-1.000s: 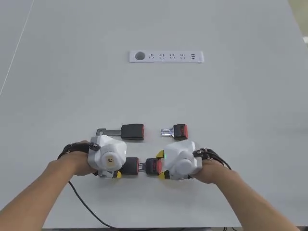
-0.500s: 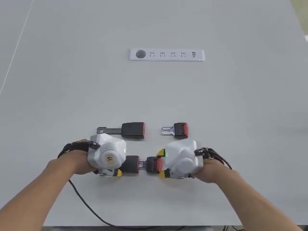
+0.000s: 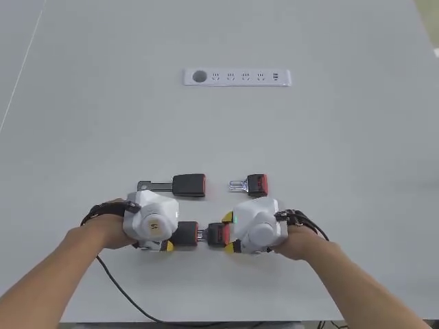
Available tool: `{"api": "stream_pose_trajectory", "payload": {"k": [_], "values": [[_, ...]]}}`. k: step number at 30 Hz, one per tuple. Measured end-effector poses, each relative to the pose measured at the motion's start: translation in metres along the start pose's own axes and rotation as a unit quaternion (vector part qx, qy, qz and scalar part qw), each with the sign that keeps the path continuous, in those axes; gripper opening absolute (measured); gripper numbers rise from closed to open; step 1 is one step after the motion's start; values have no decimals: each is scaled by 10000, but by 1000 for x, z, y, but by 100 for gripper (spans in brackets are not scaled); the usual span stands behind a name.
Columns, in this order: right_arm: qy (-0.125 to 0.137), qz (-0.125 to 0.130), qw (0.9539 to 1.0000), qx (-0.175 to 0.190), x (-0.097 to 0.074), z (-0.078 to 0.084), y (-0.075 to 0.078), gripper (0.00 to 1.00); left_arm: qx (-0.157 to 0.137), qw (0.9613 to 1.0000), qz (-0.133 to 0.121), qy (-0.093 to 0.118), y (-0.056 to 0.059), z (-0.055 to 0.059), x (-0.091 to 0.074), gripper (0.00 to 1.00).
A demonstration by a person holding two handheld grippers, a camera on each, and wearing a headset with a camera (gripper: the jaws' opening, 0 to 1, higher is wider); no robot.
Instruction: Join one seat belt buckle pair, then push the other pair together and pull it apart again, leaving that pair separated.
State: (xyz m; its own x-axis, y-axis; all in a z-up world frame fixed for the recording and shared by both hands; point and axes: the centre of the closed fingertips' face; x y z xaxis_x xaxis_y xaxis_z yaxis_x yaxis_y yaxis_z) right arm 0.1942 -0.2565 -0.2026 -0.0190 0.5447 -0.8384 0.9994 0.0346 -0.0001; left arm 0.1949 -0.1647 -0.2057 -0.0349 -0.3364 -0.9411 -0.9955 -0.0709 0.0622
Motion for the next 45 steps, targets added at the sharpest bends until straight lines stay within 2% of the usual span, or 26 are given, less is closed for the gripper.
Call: {"api": "stream_pose_trajectory", "payload": {"k": [23, 26, 27, 29, 33, 38, 45], "values": [[0, -8, 9999, 154, 8, -10, 0, 28, -2, 10000, -38, 43, -2, 2, 3, 30], [13, -15, 9999, 171, 11, -13, -1, 27, 55, 10000, -43, 24, -2, 0, 3, 30], [43, -58, 9998, 177, 14, -18, -2, 27, 68, 9998, -129, -115, -5, 4, 1, 30], [3, -53, 9999, 149, 13, -18, -3, 27, 62, 9999, -91, 28, -3, -2, 1, 30], [6, -39, 9999, 153, 11, -17, -3, 27, -66, 9998, -142, 154, -3, 0, 0, 30], [7, -37, 9999, 155, 9, -14, -3, 28, -38, 9998, -135, 110, -2, -3, -1, 31], [12, -28, 9999, 151, 7, -12, -2, 28, -53, 9998, -141, 86, -1, 0, 2, 31]]}}
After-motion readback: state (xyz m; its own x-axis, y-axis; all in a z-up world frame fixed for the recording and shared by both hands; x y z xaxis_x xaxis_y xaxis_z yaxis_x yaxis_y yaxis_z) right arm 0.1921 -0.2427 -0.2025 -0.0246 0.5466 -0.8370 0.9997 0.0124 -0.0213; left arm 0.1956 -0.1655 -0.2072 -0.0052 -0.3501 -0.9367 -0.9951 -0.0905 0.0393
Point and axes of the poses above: the centre of the closed fingertips' face, and the gripper's own axes: x roughly forward along the fingers, y roughly to its right, z roughly out of its underside, and after that the axes turned 4 degrees about -y, right-handed
